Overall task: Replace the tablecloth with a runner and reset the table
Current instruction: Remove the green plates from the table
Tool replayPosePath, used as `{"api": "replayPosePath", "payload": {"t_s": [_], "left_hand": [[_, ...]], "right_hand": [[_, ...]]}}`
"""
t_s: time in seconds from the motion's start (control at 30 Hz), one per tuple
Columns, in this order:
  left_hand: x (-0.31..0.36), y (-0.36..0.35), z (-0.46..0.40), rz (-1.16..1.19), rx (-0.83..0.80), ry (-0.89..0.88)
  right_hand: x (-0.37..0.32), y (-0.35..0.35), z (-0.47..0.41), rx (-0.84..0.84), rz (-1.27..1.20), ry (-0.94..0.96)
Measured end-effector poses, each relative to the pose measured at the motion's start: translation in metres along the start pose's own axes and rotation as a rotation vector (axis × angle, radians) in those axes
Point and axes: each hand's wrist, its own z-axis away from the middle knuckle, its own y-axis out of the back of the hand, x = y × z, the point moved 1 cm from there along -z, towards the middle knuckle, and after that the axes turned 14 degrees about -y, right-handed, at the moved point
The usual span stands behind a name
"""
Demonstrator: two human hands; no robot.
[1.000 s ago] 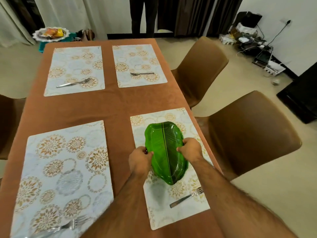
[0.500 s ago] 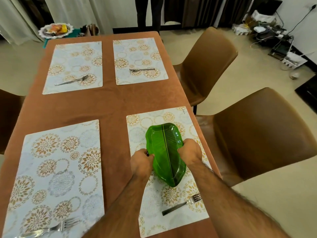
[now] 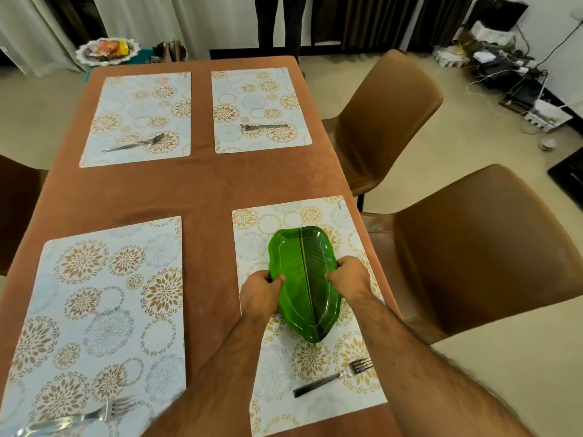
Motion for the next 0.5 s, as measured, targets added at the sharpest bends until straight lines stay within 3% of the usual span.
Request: {"api": "replayPosePath", "payload": {"t_s": [0.23, 0.5], "left_hand": [[-0.002, 0.015, 0.006, 0.104, 0.075, -0.003], [-0.024, 0.119, 0.059, 0.317, 0.264, 0.038]], "right_hand": [[-0.01, 0.001, 0.009, -0.073, -0.104, 0.014], [-0.082, -0.018, 0.098, -0.224, -0.202, 0.269]]}}
